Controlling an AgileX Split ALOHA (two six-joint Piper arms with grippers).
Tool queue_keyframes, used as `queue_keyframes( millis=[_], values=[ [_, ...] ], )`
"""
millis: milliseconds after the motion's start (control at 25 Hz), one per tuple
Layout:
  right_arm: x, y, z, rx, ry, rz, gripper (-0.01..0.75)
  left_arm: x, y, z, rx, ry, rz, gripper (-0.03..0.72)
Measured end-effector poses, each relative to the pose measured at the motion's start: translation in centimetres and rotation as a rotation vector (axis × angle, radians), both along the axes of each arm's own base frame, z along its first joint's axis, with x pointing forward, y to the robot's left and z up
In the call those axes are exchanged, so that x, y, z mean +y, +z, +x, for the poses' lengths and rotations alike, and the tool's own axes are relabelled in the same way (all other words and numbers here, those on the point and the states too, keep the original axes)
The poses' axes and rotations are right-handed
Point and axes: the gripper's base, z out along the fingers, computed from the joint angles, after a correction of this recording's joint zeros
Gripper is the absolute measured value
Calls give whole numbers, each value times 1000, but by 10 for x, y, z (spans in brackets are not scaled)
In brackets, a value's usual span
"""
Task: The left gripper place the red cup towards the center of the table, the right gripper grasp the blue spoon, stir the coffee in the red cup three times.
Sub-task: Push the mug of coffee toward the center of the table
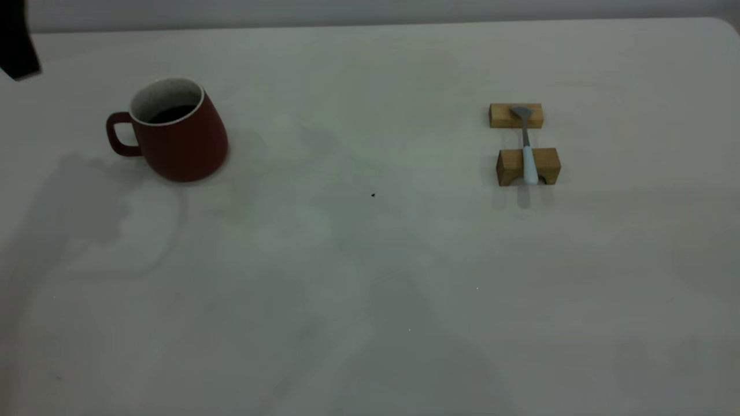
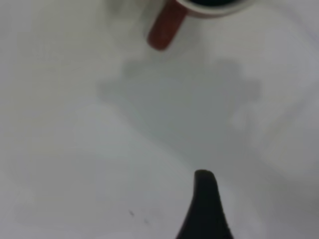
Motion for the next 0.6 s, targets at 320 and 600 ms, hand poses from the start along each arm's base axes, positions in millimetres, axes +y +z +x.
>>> queue_keyframes(
  millis=[320,600],
  values=[
    [0,0,0,0,0,1,241,-15,-52,38,45,-176,112,641],
    [0,0,0,0,0,1,241,-36,-88,47,62,-309,190,628]
  ],
)
